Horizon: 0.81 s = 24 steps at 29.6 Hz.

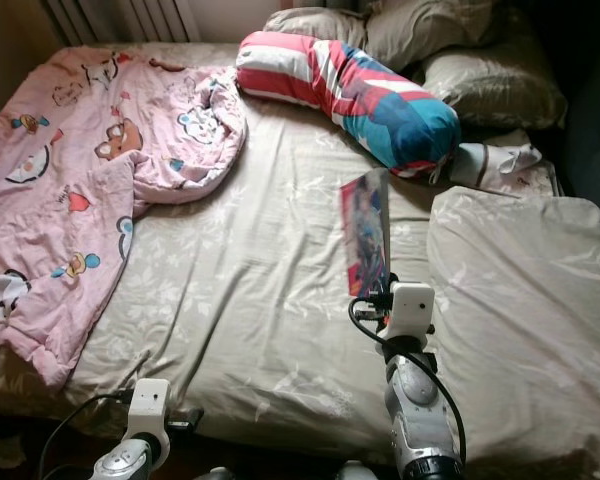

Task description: Clean up the room

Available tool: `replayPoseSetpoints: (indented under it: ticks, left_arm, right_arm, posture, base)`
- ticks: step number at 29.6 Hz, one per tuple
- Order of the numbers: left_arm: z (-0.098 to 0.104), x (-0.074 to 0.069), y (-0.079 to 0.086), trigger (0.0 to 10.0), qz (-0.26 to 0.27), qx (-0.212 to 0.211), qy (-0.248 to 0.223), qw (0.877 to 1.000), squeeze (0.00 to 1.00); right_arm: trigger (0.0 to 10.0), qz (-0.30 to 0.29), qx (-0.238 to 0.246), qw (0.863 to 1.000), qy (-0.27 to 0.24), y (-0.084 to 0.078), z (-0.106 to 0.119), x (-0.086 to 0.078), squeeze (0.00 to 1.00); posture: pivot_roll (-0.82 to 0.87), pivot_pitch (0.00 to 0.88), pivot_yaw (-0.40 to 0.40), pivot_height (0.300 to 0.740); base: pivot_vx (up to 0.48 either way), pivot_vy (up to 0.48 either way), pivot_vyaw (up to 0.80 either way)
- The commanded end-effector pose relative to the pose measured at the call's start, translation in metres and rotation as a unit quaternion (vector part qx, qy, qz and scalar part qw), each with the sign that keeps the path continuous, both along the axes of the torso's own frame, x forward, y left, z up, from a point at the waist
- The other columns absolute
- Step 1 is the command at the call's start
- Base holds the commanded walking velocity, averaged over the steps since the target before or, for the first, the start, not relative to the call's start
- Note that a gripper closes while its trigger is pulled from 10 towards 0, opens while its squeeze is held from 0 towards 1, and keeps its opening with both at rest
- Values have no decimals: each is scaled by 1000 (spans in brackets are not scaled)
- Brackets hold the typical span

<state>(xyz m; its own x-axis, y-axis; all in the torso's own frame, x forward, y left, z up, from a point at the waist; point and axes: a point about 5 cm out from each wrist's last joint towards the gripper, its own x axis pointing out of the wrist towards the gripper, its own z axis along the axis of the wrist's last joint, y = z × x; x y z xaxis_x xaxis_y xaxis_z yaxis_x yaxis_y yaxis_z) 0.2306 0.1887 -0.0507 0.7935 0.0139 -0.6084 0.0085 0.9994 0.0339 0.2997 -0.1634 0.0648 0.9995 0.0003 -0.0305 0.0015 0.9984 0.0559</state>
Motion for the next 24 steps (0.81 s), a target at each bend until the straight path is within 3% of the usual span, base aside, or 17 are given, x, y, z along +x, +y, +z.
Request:
replayPoseSetpoints:
  ticks: [1,17,24]
  left_arm:
    - [-6,-9,4,10000,3,5,20,1000,0]
    - [-6,-9,3,10000,1,4,21,1000,0]
    - [-6,-9,3,10000,0,5,22,1000,0]
  right_arm:
    - [10000,2,1,1000,-10,2,3,0,0]
    - [10000,1,-12,1000,7,2,-1,1,0]
    - [10000,5,-11,1000,9,4,-2,2,0]
  posture:
    - [-64,205,59,740]
    - [-65,198,59,740]
    - [-66,193,60,690]
  base:
    - [0,0,0]
    - [0,0,0]
    - [0,0,0]
